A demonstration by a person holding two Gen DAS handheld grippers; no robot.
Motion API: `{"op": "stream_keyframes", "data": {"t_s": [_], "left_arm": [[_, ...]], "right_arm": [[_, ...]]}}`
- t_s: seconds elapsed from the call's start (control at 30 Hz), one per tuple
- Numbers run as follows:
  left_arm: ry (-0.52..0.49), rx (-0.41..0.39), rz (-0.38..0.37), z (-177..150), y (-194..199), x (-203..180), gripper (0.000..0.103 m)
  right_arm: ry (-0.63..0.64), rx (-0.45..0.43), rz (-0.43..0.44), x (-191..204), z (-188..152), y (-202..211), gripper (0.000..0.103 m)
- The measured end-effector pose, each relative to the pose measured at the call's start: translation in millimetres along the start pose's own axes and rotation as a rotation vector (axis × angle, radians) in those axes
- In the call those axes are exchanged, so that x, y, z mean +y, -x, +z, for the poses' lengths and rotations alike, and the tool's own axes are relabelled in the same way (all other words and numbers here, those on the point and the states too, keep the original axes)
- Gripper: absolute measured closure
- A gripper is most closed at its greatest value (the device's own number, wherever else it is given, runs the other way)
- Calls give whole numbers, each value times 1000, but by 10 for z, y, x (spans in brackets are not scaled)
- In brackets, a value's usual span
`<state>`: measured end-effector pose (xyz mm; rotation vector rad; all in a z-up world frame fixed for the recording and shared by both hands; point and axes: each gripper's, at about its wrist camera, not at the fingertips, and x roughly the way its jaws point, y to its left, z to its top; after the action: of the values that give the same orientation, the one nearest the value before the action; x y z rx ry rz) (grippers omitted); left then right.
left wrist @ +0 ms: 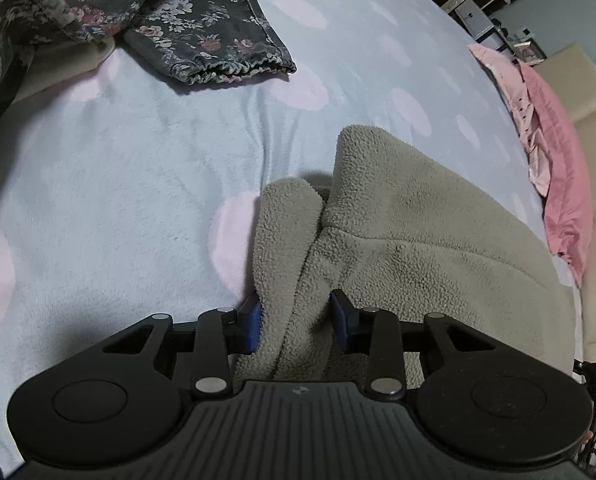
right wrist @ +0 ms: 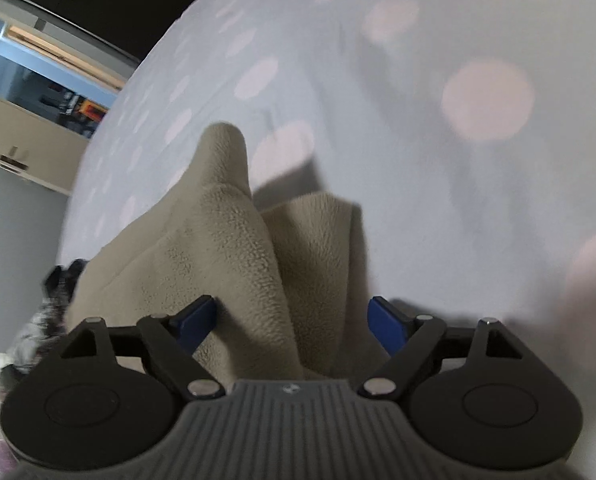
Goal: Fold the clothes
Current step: 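Pinch the folded jacket end with both grippers, then lift the folded jacket with both grippers and carry it toward the pillows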
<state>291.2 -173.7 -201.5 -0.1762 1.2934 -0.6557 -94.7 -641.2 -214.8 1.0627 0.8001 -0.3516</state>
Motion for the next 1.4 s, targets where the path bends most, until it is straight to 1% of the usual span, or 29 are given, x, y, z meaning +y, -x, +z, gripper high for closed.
{"op": "stream_keyframes", "data": {"t_s": [0.07, 0.17, 0.23, 0.27, 0.33, 0.43, 0.47, 0.5, 0.6, 0.77, 0.83, 0.9, 0.93, 0.97, 1.0, 1.03, 1.07, 1.1, 1.13, 1.2, 1.3, 1.4], "left_arm": [[11, 7, -1, 10, -3, 10, 71], [30, 10, -10, 12, -8, 37, 71], [24, 6, -6, 10, -4, 23, 71], [17, 3, -3, 5, 0, 11, 70], [36, 3, -12, 9, 12, 26, 70], [114, 23, -62, 53, 41, 129, 68], [131, 31, -73, 62, 56, 160, 64], [133, 37, -79, 55, 63, 167, 61], [121, 50, -90, 24, 73, 166, 55], [132, 51, -118, 24, -47, 210, 52], [115, 47, -124, 23, -76, 206, 52], [102, 48, -121, 31, -85, 188, 53], [103, 47, -113, 33, -89, 168, 54], [103, 45, -105, 35, -92, 147, 57], [90, 34, -93, 23, -75, 108, 61], [76, 23, -81, 10, -57, 68, 64], [60, 8, -77, -10, -22, 31, 71], [44, -8, -73, -30, 14, -6, 77], [38, -21, -71, -52, 58, -14, 79], [49, -43, -81, -81, 146, -8, 84], [25, -69, -76, -99, 302, -72, 86], [-8, -107, -82, -119, 516, -172, 86]], "right_arm": [[-13, 26, 33, -78, 40, -96, 11], [7, 47, 82, -57, 69, -180, 12], [12, 65, 119, -31, 82, -243, 27], [11, 71, 126, -7, 76, -287, 27], [22, 77, 121, 47, 62, -360, 27], [23, 88, 119, 77, 84, -392, 27], [23, 92, 122, 75, 88, -390, 27], [19, 93, 127, 68, 88, -385, 27], [10, 97, 149, 29, 86, -356, 27], [23, 87, 129, 112, 83, -377, 26], [20, 82, 129, 123, 90, -391, 26], [18, 75, 128, 144, 93, -403, 27], [29, 65, 121, 174, 89, -408, 33], [48, 51, 107, 226, 86, -416, 37], [85, 36, 86, 307, 77, -414, 45], [131, 20, 61, 400, 65, -405, 52], [178, 5, 37, 493, 53, -395, 54], [218, -5, 12, 575, 44, -360, 59], [238, -15, -9, 634, 28, -315, 63], [259, -40, -46, 730, -13, -231, 67], [260, -83, -99, 878, -56, -49, 72], [257, -133, -124, 1059, -113, 207, 76]]}}
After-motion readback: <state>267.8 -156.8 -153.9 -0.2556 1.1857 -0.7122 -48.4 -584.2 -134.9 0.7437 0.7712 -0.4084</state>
